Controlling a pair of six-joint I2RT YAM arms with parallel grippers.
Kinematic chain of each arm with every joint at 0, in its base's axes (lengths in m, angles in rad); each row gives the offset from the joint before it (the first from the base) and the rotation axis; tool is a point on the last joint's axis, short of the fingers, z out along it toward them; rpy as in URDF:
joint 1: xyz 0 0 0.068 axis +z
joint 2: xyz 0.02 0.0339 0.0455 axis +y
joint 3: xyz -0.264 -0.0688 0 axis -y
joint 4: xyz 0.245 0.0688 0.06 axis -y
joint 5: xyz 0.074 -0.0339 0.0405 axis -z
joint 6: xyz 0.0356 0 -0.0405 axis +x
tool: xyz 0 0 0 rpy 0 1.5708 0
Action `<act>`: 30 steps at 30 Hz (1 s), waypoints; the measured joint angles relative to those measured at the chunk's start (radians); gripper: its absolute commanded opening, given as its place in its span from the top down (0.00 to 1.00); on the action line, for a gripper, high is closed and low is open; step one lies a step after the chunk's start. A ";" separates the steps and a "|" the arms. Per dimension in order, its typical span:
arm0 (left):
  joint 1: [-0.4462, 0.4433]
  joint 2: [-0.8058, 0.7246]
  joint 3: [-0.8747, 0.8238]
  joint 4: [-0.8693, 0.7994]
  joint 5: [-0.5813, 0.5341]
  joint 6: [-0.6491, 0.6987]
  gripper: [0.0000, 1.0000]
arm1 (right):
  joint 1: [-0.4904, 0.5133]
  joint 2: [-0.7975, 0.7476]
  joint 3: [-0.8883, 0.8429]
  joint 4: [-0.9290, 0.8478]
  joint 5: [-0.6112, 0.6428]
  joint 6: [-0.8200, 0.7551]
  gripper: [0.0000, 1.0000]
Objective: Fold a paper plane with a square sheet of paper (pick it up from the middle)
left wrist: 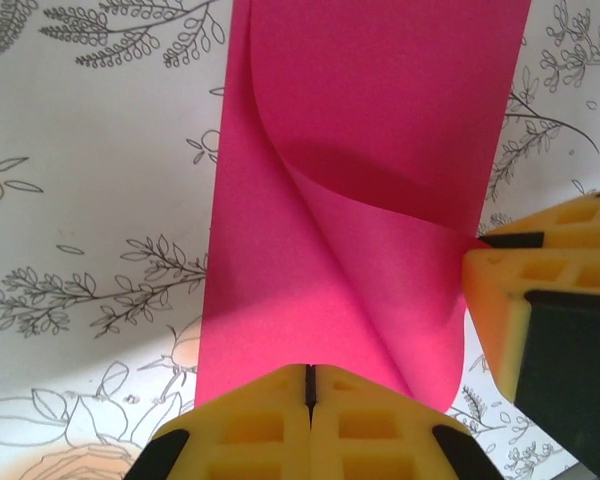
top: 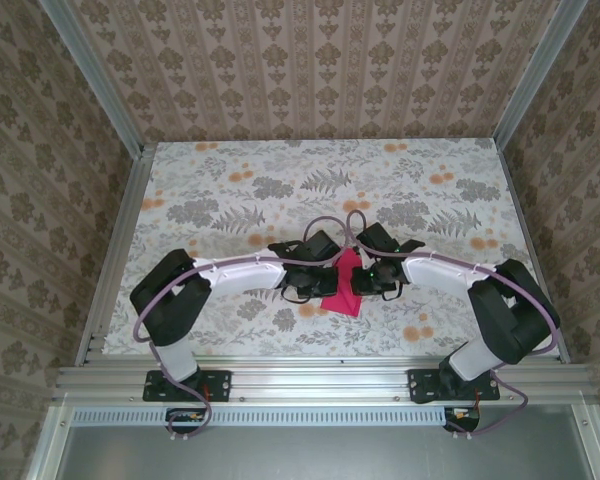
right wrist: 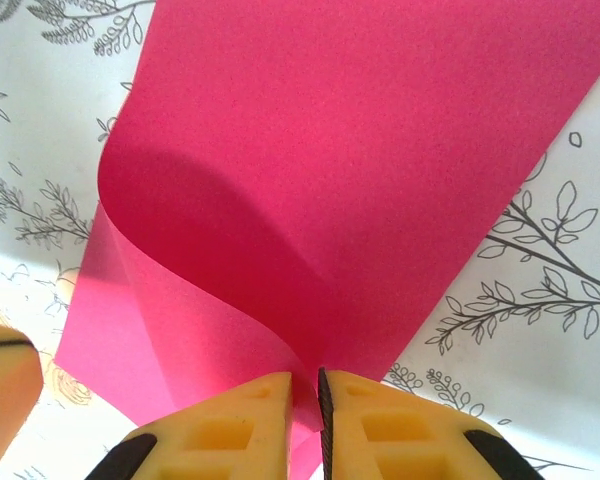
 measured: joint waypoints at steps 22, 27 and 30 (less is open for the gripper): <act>-0.003 0.061 -0.016 0.023 0.003 -0.021 1.00 | -0.004 0.065 0.058 -0.018 0.064 -0.060 0.83; -0.007 0.061 -0.021 0.024 0.003 -0.021 1.00 | -0.007 0.068 0.058 -0.017 0.069 -0.063 0.83; -0.007 0.061 -0.021 0.024 0.003 -0.021 1.00 | -0.007 0.082 0.061 -0.017 0.069 -0.071 0.83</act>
